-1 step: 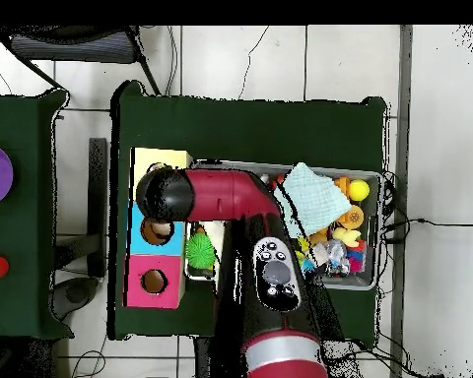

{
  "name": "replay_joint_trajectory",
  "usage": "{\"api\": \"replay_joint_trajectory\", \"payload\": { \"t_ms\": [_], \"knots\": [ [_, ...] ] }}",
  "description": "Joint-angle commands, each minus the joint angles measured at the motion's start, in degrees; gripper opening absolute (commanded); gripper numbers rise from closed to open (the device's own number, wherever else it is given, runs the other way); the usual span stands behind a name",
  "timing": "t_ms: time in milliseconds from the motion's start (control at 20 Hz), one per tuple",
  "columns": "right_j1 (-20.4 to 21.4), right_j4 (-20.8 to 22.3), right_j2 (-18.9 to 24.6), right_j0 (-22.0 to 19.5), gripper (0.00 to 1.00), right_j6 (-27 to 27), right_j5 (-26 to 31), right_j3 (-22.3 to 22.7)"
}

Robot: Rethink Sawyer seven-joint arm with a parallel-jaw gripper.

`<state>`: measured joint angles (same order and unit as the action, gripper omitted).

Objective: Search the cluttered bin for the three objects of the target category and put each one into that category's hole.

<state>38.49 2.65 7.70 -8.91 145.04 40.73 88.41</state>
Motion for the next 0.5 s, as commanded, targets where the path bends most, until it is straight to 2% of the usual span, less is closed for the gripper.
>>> {"api": "replay_joint_trajectory", "payload": {
  "t_ms": [50, 150, 250, 450, 500],
  "knots": [
    [11.41, -3.64, 6.39, -6.05, 0.0, -11.13, 15.74, 7.21],
    [12.03, -4.6, 7.8, -7.32, 0.0, -11.16, 15.42, 6.94],
    [11.97, -2.5, 7.39, -7.35, 0.0, -11.6, 14.4, 4.71],
    [7.89, 1.49, 8.77, -9.74, 0.0, -13.83, 6.4, 2.06],
    [7.85, 1.79, 9.33, -10.31, 0.0, -14.33, 5.24, 2.6]
  ]
}}
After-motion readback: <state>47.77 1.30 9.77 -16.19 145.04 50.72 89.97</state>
